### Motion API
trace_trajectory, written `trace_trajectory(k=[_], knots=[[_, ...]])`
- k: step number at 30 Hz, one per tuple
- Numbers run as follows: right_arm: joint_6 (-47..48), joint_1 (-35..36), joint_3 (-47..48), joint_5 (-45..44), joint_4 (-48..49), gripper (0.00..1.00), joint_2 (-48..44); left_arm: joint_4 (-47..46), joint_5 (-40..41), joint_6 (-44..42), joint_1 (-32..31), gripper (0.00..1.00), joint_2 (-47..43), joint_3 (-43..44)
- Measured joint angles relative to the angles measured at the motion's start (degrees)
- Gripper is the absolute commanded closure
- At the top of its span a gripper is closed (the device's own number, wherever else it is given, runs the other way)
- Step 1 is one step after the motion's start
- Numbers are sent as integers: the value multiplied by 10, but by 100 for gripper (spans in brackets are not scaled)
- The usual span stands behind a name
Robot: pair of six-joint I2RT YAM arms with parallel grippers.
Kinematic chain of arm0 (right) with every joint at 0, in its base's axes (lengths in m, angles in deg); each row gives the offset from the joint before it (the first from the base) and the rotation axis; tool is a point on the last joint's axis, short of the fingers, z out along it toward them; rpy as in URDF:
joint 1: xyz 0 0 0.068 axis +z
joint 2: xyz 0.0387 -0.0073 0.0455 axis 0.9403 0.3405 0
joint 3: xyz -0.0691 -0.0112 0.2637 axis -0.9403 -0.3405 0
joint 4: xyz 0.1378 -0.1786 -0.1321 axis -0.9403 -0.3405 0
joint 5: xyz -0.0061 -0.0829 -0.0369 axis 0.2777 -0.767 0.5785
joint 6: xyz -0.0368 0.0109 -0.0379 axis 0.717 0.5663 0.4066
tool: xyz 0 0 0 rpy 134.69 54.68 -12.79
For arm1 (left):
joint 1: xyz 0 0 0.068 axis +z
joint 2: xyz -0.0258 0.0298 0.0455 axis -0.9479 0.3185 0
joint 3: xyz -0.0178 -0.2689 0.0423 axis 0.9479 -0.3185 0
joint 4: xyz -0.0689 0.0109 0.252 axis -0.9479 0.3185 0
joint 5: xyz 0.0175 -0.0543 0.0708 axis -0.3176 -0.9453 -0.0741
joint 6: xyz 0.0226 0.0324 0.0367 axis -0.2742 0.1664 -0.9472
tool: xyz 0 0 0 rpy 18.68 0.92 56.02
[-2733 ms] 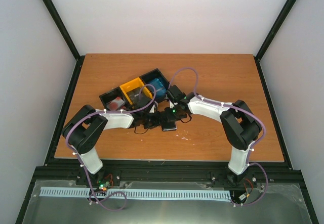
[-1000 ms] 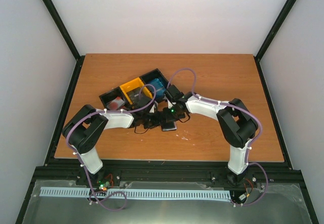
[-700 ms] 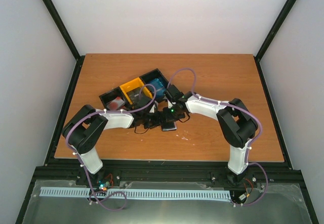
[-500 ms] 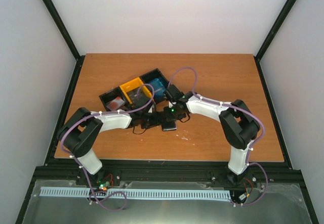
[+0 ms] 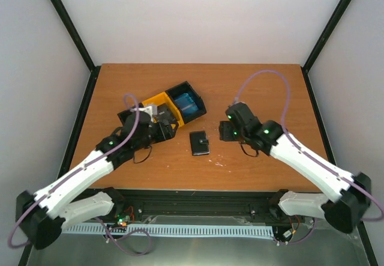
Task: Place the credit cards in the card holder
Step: Reset both arms
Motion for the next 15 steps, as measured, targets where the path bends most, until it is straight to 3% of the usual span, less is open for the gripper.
trace_trajectory(k=[3, 15], knots=[[-12, 0, -15, -43, -36, 28, -78, 45, 38, -8, 0, 1, -70, 9], [-46, 0, -18, -167, -128, 14, -317, 156, 169, -52, 0, 0, -272, 83]])
